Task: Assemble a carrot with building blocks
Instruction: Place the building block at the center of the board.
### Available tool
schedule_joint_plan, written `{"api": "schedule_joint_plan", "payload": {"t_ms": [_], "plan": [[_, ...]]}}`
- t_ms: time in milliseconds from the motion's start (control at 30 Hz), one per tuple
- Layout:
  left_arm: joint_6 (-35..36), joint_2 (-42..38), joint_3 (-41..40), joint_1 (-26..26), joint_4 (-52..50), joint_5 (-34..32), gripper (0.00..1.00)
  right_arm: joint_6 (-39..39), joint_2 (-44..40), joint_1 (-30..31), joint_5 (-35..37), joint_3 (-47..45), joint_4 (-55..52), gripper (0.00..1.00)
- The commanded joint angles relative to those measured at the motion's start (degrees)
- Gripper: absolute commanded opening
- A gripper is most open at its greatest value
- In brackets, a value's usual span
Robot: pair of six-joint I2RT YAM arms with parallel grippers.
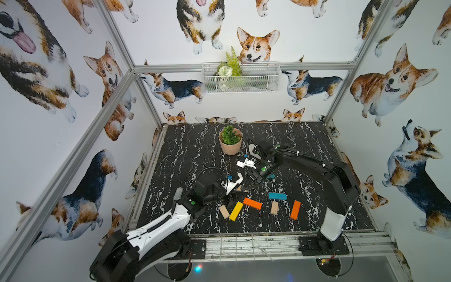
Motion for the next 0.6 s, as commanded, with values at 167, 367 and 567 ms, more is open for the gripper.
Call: {"api": "schedule_joint_plan", "payload": {"t_ms": [167,367,567], "plan": [[-0.64,0.01,0.4,-0.02,1.26,-1.33,0.25,-0.83,-0.55,0.48,-2.78,-0.06,0.98,0.0],[-0.62,-0.38,0.32,-0.01,1.24,-1.75,0.2,-0.8,-0.41,0.52,-3.23,-0.23,1.25,0.0],[-0.62,-1.82,-0.38,0.0,1.33,-3.3,0.15,-0.93,-0.34,0.47,-3.24,-0.48,1.33,0.0]]}}
